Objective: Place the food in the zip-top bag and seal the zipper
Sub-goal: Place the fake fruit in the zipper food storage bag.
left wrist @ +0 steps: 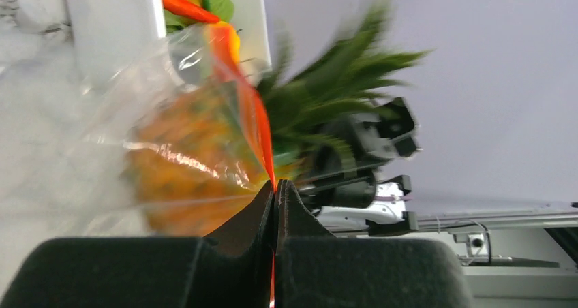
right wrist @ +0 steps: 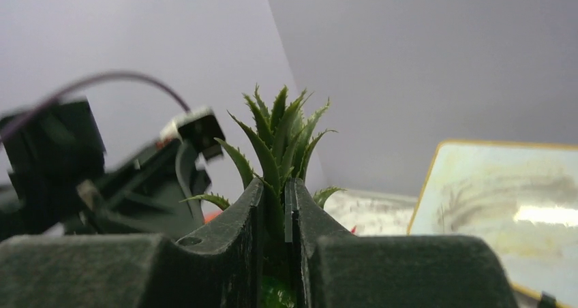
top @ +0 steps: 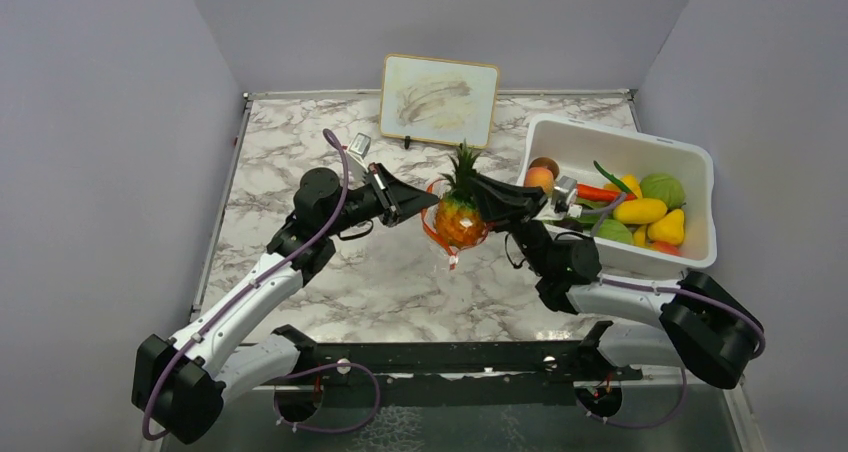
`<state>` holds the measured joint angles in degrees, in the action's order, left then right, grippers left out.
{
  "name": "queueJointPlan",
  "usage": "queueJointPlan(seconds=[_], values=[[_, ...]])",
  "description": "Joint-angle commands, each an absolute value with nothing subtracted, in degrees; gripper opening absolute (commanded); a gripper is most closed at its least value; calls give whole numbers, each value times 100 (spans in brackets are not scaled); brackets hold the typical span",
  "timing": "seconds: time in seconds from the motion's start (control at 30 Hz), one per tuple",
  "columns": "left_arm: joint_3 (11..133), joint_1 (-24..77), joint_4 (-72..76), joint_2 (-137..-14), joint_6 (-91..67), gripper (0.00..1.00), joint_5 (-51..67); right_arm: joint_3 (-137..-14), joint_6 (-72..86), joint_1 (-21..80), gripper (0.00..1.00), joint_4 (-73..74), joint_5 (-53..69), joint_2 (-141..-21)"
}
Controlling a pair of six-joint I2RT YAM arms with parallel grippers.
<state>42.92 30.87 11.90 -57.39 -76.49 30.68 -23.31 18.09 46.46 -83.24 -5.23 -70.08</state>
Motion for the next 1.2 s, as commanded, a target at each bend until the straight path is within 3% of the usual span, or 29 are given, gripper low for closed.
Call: queueJointPlan(seconds=[0.0, 0.23, 0.53, 0.67, 1.0, 1.17], values=[[4346, 3082, 1887, -5619, -8178, 0, 3277, -1729, 1646, 4681, 15, -10187, 228, -7043], [4289, 3061, 2162, -5659, -8475, 0, 3275, -1544, 1375, 4678, 16, -9770, 904, -6677], [3921, 3059, 2230, -5604, -8461, 0, 3174, -2221, 2093, 4685, 13, -10032, -908, -6496], [3806, 3044, 2249, -5586, -8519, 0, 3034, -2496, 2452, 4685, 11, -10182, -1142, -6565], [3522, 2993, 3382, -5468, -9668, 0, 2901, -1485, 2555, 4816, 14, -10073, -273, -6606], [3480, 2976, 3357, -5394, -9615, 0, 2806, -1124, 2730, 4816, 20, -8871, 402, -5828]])
